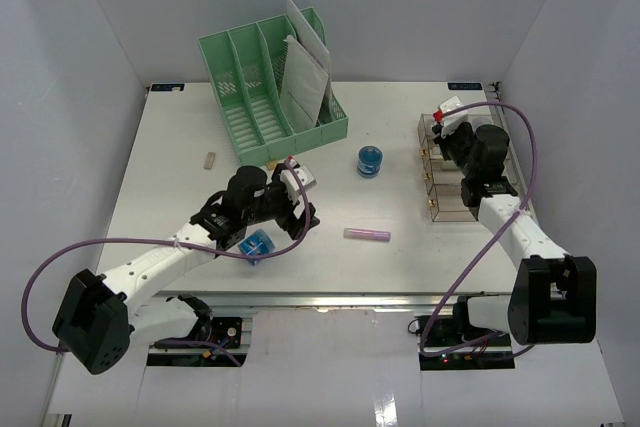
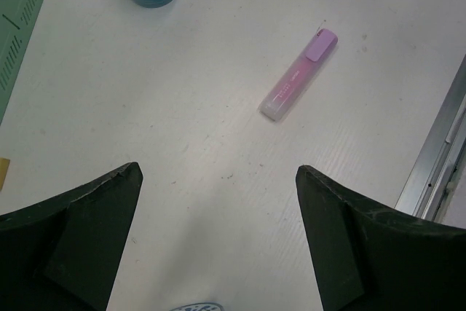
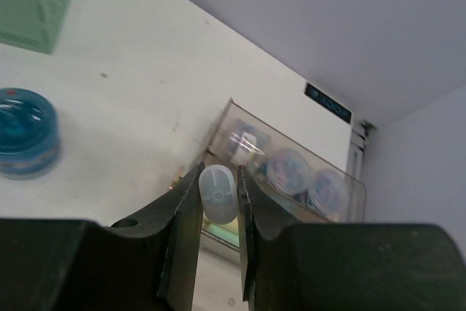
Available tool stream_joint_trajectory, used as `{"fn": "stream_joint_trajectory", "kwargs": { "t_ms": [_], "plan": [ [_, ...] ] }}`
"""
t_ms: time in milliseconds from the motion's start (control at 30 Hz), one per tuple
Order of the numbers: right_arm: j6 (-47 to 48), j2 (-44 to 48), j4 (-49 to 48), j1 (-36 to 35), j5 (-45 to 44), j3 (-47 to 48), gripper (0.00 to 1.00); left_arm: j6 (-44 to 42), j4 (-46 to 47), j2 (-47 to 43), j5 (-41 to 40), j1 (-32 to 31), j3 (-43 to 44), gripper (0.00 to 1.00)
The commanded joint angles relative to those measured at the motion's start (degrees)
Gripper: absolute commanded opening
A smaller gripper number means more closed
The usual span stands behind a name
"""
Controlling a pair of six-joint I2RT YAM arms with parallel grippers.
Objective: Organize the desk
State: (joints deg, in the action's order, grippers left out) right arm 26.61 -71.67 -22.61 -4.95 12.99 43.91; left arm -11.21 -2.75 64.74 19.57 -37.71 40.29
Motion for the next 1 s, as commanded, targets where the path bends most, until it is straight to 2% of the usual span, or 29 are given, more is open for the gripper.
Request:
{"fn": "stream_joint_trajectory", "kwargs": {
  "t_ms": [0, 233, 433, 500, 567, 633, 667, 733, 767, 800, 833, 867, 967],
  "plan": [
    [5.2, -3.9, -5.6, 1.9, -15.1, -0.4, 0.08, -0.6, -1.6, -1.0, -0.3, 0.1, 0.2, 0.98],
    [10.6, -13.9, -8.8, 3.3, -23.1, 2.8, 0.08, -0.4, -1.6, -0.9, -0.1, 0.1, -0.1, 0.98],
    [12.6, -21.4, -9.5, 3.7, -23.5, 6.9, 0.09, -0.4, -1.6, -1.2, -1.0, 0.1, -0.4, 0.98],
    [12.7, -22.8, -9.6, 3.7, -23.3, 8.7, 0.15, -0.6, -1.6, -1.4, -1.3, 0.1, -0.5, 0.98],
    [13.0, -24.1, -9.3, 3.8, -22.8, 10.0, 0.29, -0.6, -1.6, -1.6, -1.6, 0.1, -0.6, 0.98],
    [13.2, -25.1, -8.1, 3.7, -21.7, 11.1, 0.58, -0.7, -1.6, -1.8, -2.0, 0.1, -0.7, 0.98],
    [13.2, -25.0, -7.2, 3.7, -21.0, 11.3, 0.69, -0.8, -1.6, -1.9, -2.1, 0.1, -0.7, 0.98],
    [13.0, -24.3, -5.2, 3.7, -19.4, 11.5, 0.87, -0.8, -1.6, -2.3, -2.5, 0.1, -0.7, 0.98],
    [12.5, -22.4, -3.1, 3.7, -17.4, 11.4, 0.93, -0.8, -1.6, -2.3, -2.6, 0.1, -0.8, 0.98],
    [12.0, -20.7, 0.2, 3.7, -15.3, 11.3, 0.97, -0.8, -1.6, -2.4, -2.5, 0.1, -0.8, 0.98],
    [11.6, -19.3, 3.5, 3.7, -10.9, 11.2, 0.94, -0.7, -1.6, -2.4, -2.5, 0.1, -0.7, 0.98],
    [11.6, -17.2, 7.3, 3.6, -4.3, 11.1, 0.91, -0.6, -1.6, -2.4, -2.9, 0.1, -0.6, 0.98],
    [16.0, -11.0, 19.0, 3.6, 15.2, 10.1, 0.90, -0.4, -1.8, -2.9, -4.8, 0.1, -0.4, 0.98]
  ]
}}
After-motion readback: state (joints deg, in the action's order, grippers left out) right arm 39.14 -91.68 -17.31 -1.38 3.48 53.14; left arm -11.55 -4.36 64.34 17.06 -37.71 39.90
